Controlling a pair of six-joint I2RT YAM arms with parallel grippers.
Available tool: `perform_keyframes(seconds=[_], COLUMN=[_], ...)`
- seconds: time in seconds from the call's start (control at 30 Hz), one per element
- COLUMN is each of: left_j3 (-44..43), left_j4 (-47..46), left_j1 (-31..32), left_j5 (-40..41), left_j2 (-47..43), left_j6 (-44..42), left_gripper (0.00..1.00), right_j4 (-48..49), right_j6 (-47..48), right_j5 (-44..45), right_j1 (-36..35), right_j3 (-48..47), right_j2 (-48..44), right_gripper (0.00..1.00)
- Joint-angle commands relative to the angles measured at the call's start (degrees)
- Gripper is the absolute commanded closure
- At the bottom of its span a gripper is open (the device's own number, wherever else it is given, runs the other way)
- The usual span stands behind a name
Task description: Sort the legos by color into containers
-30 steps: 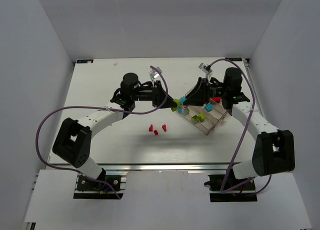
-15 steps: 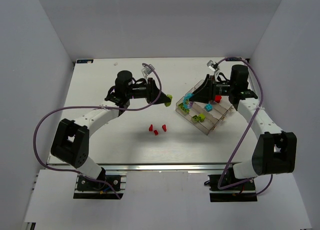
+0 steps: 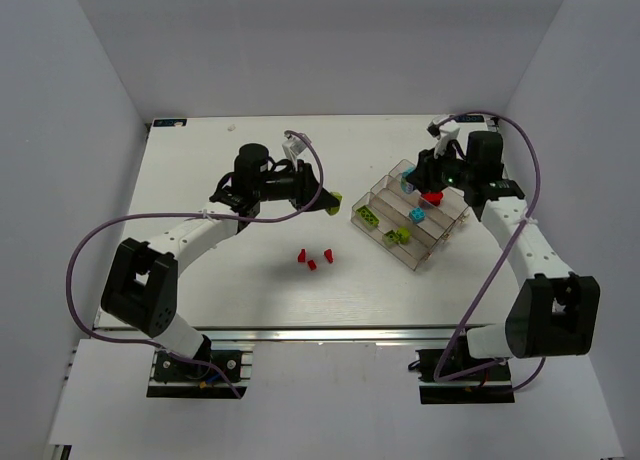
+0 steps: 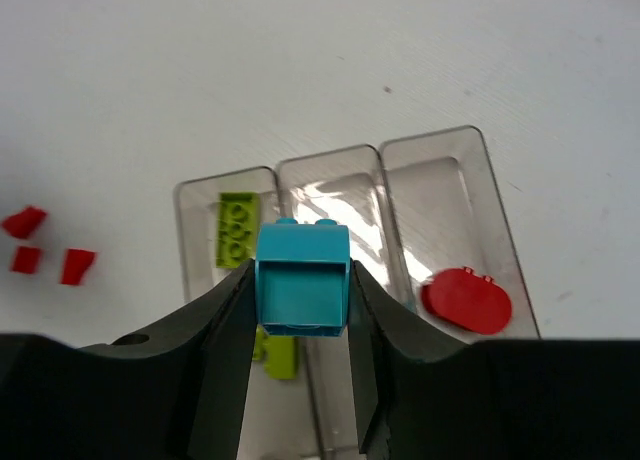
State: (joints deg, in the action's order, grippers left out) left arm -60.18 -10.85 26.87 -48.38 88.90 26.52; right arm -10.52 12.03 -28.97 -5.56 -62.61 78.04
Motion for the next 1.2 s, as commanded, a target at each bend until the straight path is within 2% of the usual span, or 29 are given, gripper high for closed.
perform_keyframes(seconds=[0.0, 0.23, 0.43, 0.47, 0.63, 0.67, 0.77, 0.87, 1.0, 1.07, 1.1, 1.13, 1.17], left_j3=[-0.64, -3.7, -7.57, -8.8, -13.2, -14.25, -15.66, -19.0, -23.66, -25.24, -25.42, -25.86, -25.95], left_j4=[0.48, -0.14, 2.32, 2.94, 5.39, 5.58, 5.67, 6.8, 9.09, 9.71, 9.71, 10.41, 10.5], left_j1=[0.72, 1.77, 3.8, 4.58, 7.49, 8.45, 10.21, 12.05, 13.73, 15.04, 15.05, 15.57, 15.58], left_j5=[0.92, 2.24, 5.31, 5.84, 8.39, 9.43, 11.89, 13.92, 19.79, 23.05, 24.46, 27.69, 30.08], left_j2=[-3.56, -0.14, 4.08, 4.69, 10.58, 11.46, 14.45, 17.7, 21.3, 22.88, 23.33, 23.86, 24.82], left_j6=[-1.3, 1.25, 1.51, 1.6, 1.69, 1.95, 3.53, 4.15, 4.76, 5.64, 7.04, 7.83, 9.58], left_gripper=[1.0, 1.0, 1.0, 1.0, 1.0, 1.0, 1.0, 1.0, 1.0, 1.0, 1.0, 1.0, 1.0], right_j4=[0.41, -0.46, -1.96, -2.04, -2.92, -3.1, -2.31, -1.78, -0.64, 2.51, 4.09, 5.59, 9.26], right_j6=[5.81, 8.97, 9.85, 10.03, 10.29, 10.2, 9.33, 8.1, 5.55, 1.79, -0.15, -2.34, -7.15], right_j5=[10.08, 13.5, 12.19, 12.1, 9.73, 9.03, 7.7, 6.65, 5.86, 5.94, 6.21, 6.99, 7.96], right_j1=[0.38, 0.03, -0.06, -0.06, 0.11, 0.2, 0.29, 0.38, 0.64, 1.25, 1.69, 1.96, 3.44], right_j3=[-0.94, -2.78, -3.57, -3.49, -3.4, -3.22, -2.0, -1.55, 0.37, 2.31, 3.36, 5.81, 7.4], right_j2=[3.6, 10.37, 13.98, 14.16, 14.33, 13.81, 11.09, 8.45, 4.41, -0.15, -2.08, -6.28, -8.58], right_gripper=[1.0, 1.0, 1.0, 0.89, 0.64, 0.55, 0.35, 0.29, 0.3, 0.36, 0.42, 0.51, 0.71])
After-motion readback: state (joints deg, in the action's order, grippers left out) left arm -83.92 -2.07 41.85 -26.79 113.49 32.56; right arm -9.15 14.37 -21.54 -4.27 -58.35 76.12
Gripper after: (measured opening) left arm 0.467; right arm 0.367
